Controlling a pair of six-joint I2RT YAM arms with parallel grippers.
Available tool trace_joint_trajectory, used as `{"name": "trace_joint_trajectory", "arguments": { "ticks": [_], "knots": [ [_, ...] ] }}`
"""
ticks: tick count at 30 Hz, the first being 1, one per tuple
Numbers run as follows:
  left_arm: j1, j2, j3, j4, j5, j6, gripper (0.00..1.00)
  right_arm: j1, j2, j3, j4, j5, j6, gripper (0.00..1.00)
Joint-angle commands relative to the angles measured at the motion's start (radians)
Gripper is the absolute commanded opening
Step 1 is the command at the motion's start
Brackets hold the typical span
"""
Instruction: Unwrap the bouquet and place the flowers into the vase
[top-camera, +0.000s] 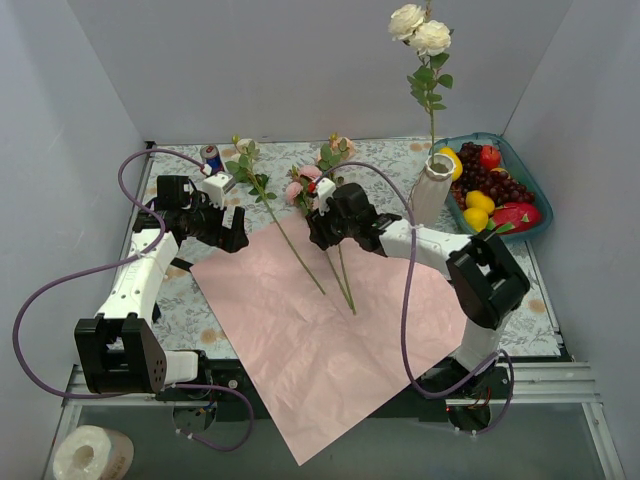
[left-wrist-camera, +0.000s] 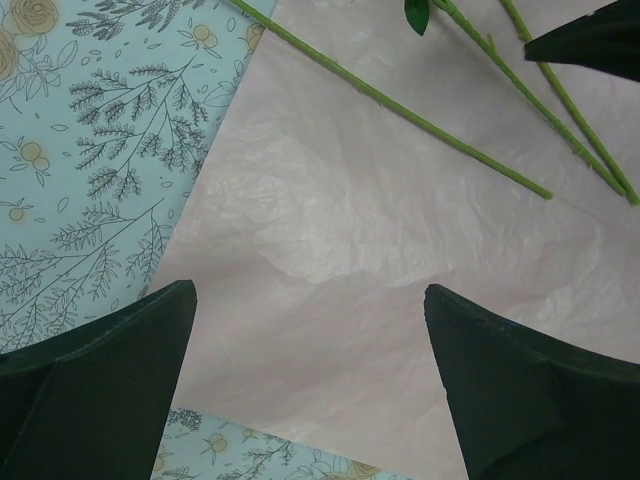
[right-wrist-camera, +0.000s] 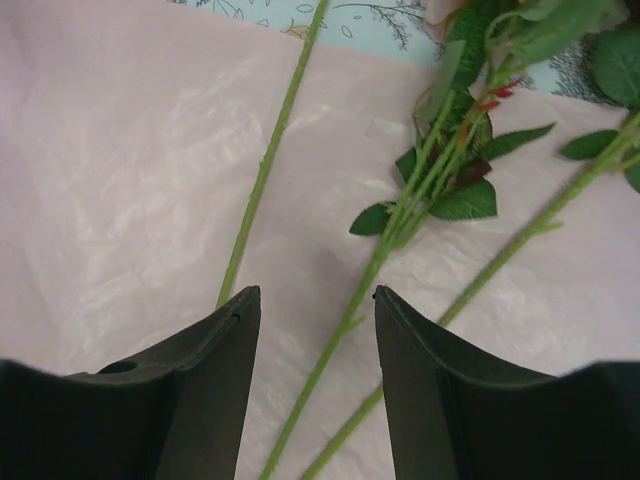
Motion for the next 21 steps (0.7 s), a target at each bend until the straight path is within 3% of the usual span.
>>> {"name": "trace_joint_trajectory", "arguments": {
  "ticks": [1,8,15,21],
  "knots": [
    [0.001,-0.047,0.013,-0.014,-0.007,0.020,0.98,0.024,0.110,0.172,-0.016,0.051,-0.019,0.58],
    [0.001,-0.054,-0.004,-0.019,-0.009,0.043,0.98,0.027,0.276,0.367,-0.133,0.104,-0.016,0.61],
    [0.001,-0.050,-0.024,-0.002,-0.003,0.046,0.98,0.038,0.374,0.493,-0.266,0.279,0.031,0.62],
    [0.001,-0.058,-0.042,0.007,-0.006,0.055,0.98,0.048,0.390,0.476,-0.298,0.316,0.091,0.74]
  ]
}}
